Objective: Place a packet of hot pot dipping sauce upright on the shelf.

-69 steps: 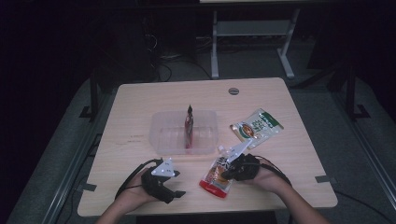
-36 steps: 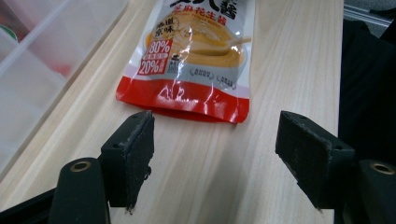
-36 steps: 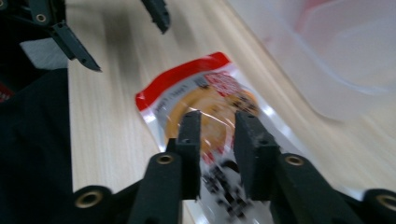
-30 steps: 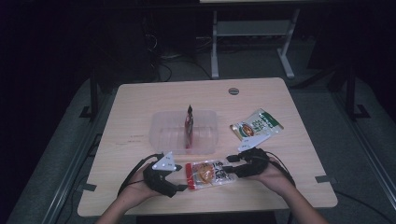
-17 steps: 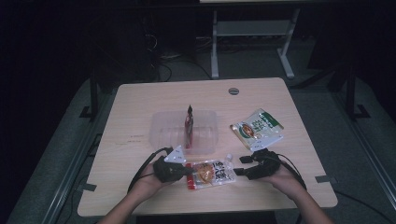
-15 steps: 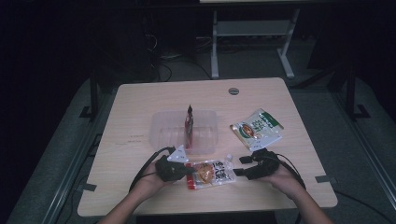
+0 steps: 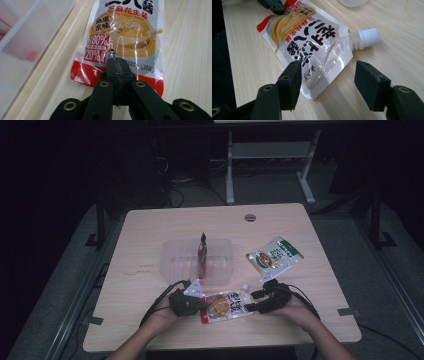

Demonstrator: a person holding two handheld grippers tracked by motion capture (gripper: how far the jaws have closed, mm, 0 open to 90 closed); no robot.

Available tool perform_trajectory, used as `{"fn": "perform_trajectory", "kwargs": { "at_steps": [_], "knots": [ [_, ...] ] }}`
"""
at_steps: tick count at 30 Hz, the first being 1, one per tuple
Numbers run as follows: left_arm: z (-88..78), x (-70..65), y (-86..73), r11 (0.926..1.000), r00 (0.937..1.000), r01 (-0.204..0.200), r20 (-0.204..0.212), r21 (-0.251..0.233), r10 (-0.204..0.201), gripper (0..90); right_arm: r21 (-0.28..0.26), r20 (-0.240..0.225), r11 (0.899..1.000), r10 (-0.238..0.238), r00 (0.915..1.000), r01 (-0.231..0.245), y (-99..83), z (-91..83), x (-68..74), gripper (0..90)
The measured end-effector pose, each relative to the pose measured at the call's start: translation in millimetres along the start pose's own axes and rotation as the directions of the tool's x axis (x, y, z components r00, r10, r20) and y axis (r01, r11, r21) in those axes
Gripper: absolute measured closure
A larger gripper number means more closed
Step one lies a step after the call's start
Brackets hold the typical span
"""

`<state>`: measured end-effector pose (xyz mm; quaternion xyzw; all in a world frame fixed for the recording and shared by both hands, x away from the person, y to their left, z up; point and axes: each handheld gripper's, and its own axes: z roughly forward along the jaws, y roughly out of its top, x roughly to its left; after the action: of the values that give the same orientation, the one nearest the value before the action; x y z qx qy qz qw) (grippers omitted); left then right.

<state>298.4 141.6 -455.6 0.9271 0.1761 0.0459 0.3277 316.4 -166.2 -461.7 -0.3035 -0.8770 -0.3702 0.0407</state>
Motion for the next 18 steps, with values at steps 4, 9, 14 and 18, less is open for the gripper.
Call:
{"fn": "perform_trajectory", "kwargs": {
  "at_steps": [4,9,14,18],
  "knots": [
    [0.4,0.1,-0.7,1.0,1.0,-0.003,0.0,0.004,0.003,89.9,0.005,-0.02,1.0,0.011,0.9998,-0.01,-0.4,1.7,-0.7,39.1],
    [0.7,-0.3,-0.8,1.0,1.0,-0.002,-0.001,0.005,0.002,89.9,0.008,-0.031,1.0,0.017,0.9994,-0.017,-1.0,2.8,-1.1,40.2],
    [0.8,0.3,-1.4,1.0,1.0,-0.004,0.0,0.003,0.003,90.0,0.005,-0.059,1.0,0.006,0.9982,-0.005,0.4,6.9,0.9,41.6],
    [1.3,0.4,-2.0,0.9999,0.9999,0.01,0.005,-0.003,-0.01,90.0,-0.005,-0.069,1.0,0.006,0.9976,-0.006,2.8,11.6,2.9,42.6]
  ]
}}
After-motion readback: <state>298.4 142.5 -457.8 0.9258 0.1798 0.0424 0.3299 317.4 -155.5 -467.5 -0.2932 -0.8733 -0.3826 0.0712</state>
